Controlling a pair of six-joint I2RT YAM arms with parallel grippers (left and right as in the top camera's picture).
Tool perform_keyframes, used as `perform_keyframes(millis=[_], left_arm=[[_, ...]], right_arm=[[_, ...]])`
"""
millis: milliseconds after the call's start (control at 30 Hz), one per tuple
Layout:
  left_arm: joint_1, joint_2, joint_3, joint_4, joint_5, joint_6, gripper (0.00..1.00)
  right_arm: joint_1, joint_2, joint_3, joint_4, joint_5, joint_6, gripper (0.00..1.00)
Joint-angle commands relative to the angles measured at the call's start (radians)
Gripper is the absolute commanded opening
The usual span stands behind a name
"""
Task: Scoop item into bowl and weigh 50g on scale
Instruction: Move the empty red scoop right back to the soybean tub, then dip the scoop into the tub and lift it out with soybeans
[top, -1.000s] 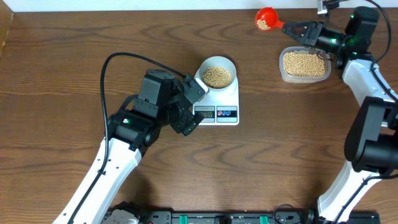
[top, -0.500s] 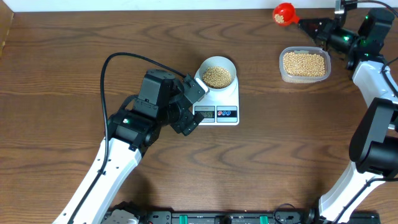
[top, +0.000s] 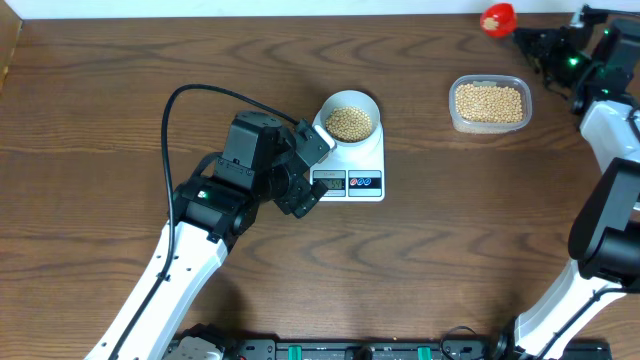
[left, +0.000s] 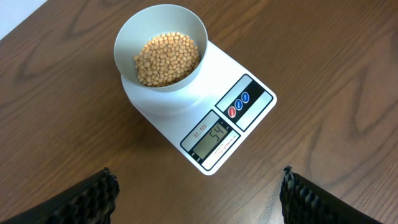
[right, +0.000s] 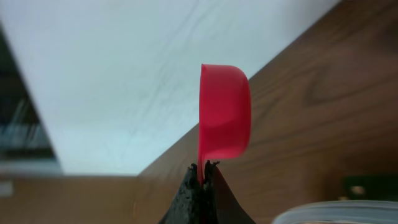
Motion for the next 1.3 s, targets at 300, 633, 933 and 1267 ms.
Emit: perform_keyframes(millis=[300,633,933,1267], left_arm=[[0.002,-0.003,0.002,0.000,0.012,0.009,0.86],[0.002,-0.004,0.002,0.000,0.012,0.009,0.86],[0.002,-0.003,0.002,0.000,0.012,0.009,0.86],[0.002,-0.003,0.002,0.000,0.012,0.009,0.86]], right_arm=[[-0.008,-0.216,0.000,-0.217,0.116,-0.031,0.01],[0.004,-0.267,0.000,-0.524,0.066,-0.219,0.02],[0.014,-0.267,0.000,-0.698,0.022,-0.344,0.02],[0.030,-0.267,0.000,-0.861,0.113,-0.490,0.02]])
